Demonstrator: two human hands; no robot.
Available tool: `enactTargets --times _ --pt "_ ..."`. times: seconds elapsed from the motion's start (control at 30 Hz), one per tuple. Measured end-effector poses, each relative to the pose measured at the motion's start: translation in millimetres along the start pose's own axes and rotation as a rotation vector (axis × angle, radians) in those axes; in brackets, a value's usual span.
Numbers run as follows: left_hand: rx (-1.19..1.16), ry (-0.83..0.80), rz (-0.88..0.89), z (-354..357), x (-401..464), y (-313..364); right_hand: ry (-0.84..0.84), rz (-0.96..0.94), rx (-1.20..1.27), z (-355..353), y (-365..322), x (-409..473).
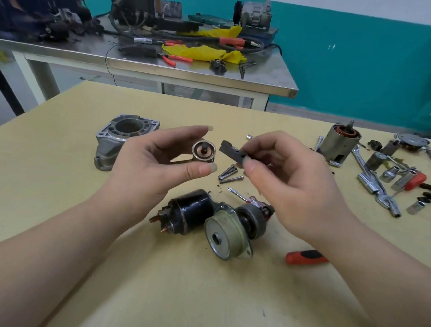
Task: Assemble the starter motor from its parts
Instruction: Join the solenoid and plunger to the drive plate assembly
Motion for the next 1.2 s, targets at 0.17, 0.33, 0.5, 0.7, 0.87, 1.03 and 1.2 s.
enactTargets --times 0.17,0.33,0.5,0.7,0.87,1.03,1.2 --pt "0.113 0.026 0.071 0 -2 7 -0.041 -0.384 -0.441 7 -30 -11" --pt "0.153 0.027 0.095 2 -4 12 -0.039 -0.412 -0.498 8 -27 -13" --pt "0.190 0.017 0.070 5 -6 11 0.004 -0.041 -0.094 2 -1 -4" --pt "0.309 0.022 0.135 5 -7 18 -0.010 0.408 0.487 7 24 -1" --pt "0.512 0.059 0.199 6 -8 23 0.015 0.393 0.353 -6 23 3" --pt "0.638 0.044 0.298 10 -11 32 0.014 0.335 0.181 -9 20 4" --pt "0.719 0.052 0.315 10 -13 33 0.007 0.336 0.195 -6 21 3"
Point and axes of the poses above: each hand's wrist, its own x-axis towards the middle knuckle, its own z-axis out of the palm, y = z × x, the point moved 8 cm from there along x, towards the middle knuckle, and after that the axes turned 15 degrees about x, right-handed, at the moved point
